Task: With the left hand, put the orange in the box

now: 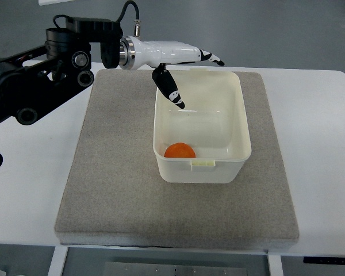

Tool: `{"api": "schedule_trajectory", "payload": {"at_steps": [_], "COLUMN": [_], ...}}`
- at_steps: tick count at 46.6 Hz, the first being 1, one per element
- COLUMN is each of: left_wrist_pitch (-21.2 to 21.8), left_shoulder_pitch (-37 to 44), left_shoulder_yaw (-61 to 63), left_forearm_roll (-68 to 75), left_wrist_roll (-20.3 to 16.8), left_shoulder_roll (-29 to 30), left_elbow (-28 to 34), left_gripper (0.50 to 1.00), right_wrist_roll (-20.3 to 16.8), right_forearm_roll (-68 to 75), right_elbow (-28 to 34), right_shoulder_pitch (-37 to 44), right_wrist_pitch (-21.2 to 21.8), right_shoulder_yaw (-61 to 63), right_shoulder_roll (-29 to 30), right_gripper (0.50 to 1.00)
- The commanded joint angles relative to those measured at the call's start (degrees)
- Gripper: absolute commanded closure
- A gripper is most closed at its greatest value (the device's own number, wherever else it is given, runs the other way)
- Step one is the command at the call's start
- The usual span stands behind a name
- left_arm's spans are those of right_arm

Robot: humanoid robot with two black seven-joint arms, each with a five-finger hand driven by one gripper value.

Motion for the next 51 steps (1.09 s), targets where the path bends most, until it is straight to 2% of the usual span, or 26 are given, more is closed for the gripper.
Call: {"api": "schedule_trajectory", "payload": {"at_steps": [1,18,32,51], "left_wrist_pitch": [-0.06,0.38,0.47,-0.06], "left_shoulder_pitch": [0.03,1.60,4.94,9.16], "left_shoulder_yaw": [-1.44,-6.10,-8.29,-8.92], "left_forearm_roll": [-4.69,-22.45,-31.85,-68.85], "left_wrist_roll": [-0.02,-0.02,-0.10,-0.45], "left_shoulder_roll": [2.18,9.22,9.13,9.31], "left_elbow": [0.19,5.20,17.15,26.47], "left_gripper": [0.510,0.508,0.508,0.508], "right_wrist_roll": [-0.01,-0.01,-0.01,-0.01], "right_forearm_roll": [0.00,0.00,0.00,0.00], "right_elbow": [0.00,0.00,0.00,0.00], "right_shoulder_pitch": [0.00,0.00,0.00,0.00], "right_wrist_pitch": [0.00,0.00,0.00,0.00], "right_shoulder_yaw": [0.00,0.00,0.00,0.00], "right_shoulder_roll": [0.00,0.00,0.00,0.00], "right_gripper": [0.568,0.568,0.568,0.568]}}
